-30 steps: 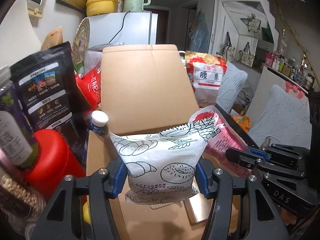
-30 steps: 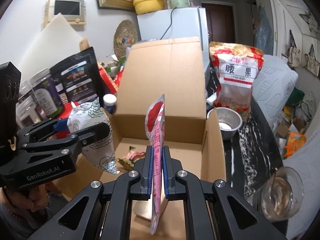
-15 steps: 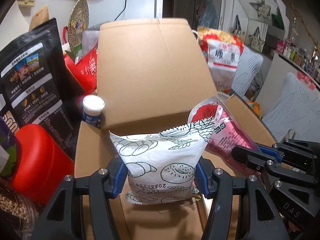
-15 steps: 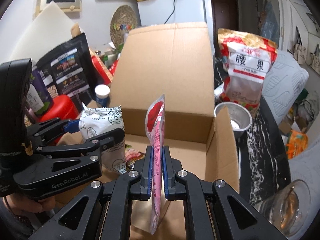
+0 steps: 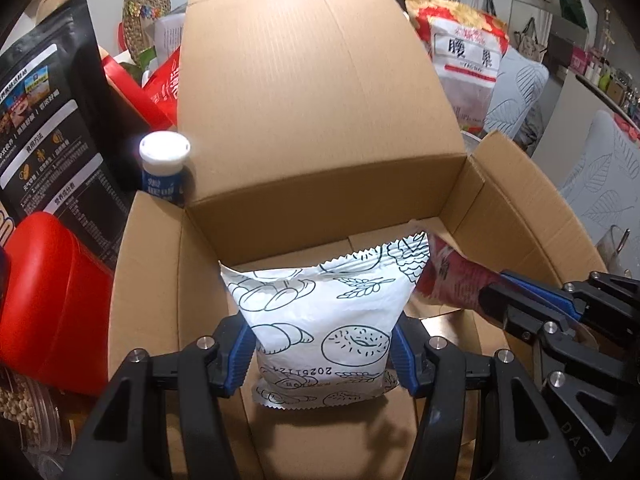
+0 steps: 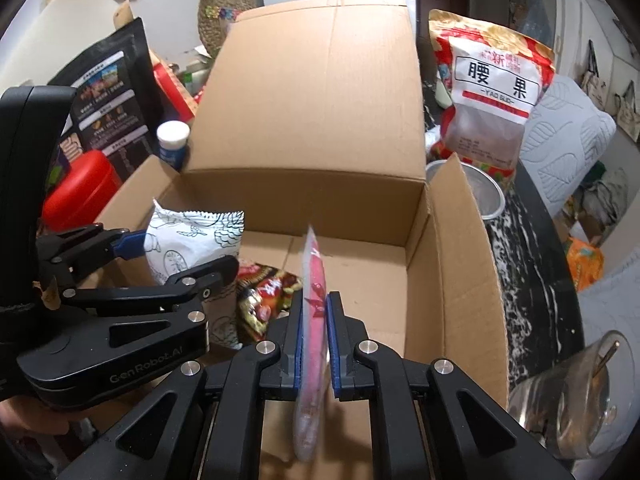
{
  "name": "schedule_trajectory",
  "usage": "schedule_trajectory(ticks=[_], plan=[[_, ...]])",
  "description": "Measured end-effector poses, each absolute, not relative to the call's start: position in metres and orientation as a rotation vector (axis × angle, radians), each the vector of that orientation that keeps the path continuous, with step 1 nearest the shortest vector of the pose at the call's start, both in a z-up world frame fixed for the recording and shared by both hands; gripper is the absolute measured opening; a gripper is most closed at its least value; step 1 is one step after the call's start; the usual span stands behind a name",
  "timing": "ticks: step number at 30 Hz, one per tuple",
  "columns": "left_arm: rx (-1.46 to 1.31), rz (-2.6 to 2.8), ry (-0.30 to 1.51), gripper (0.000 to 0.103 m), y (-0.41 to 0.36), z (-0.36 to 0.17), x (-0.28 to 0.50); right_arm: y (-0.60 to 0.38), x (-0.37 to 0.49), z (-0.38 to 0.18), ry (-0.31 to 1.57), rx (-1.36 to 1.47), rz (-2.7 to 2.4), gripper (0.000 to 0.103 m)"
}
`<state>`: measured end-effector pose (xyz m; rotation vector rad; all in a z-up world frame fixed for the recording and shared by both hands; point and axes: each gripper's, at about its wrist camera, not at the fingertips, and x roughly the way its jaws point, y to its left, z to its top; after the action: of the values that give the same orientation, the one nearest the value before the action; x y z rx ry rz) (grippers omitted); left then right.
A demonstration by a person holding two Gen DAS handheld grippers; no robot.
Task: Organize snacks
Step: 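Release the bread bag and pink tube snack into the cardboard box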
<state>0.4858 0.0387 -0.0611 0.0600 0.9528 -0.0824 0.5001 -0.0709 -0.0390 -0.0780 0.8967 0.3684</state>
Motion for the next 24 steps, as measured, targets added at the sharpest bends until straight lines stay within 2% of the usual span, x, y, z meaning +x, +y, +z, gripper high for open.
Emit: schedule_trajectory(ticks=[4,5,7,11,16,24], plan=[[0.059,-0.058,0.980,0.059,0.039,-0.064,0.488,-0.072,0.497,-0.037,0.902,-0.082,0.359,0.011],[0.057,-0.058,0.983,0.059,0.039,-0.064,0.488,-0.073,0.496,-0.036,0.902,-0.084,0.353,0.014],[0.053,-0.056,0.984,0.059,0.040,-0.064,0.486,-0.076,0.493,-0.032,0.897,-0.081,0.340,0.028],[0.053,-0.057,0.983,0.059,0.040,-0.060,0.481,-0.080,0.487,-0.024,0.888,-0.079,0.322,0.030],[0.038,-0.068,0.954,0.071,0.044,-0.047,0.469,-0.083,0.476,-0.011,0.864,-0.083,0.305,0.030],[0.038,-0.046,0.877,0.071,0.052,-0.013,0.446,-0.081,0.452,0.016,0.811,-0.098,0.292,0.030]])
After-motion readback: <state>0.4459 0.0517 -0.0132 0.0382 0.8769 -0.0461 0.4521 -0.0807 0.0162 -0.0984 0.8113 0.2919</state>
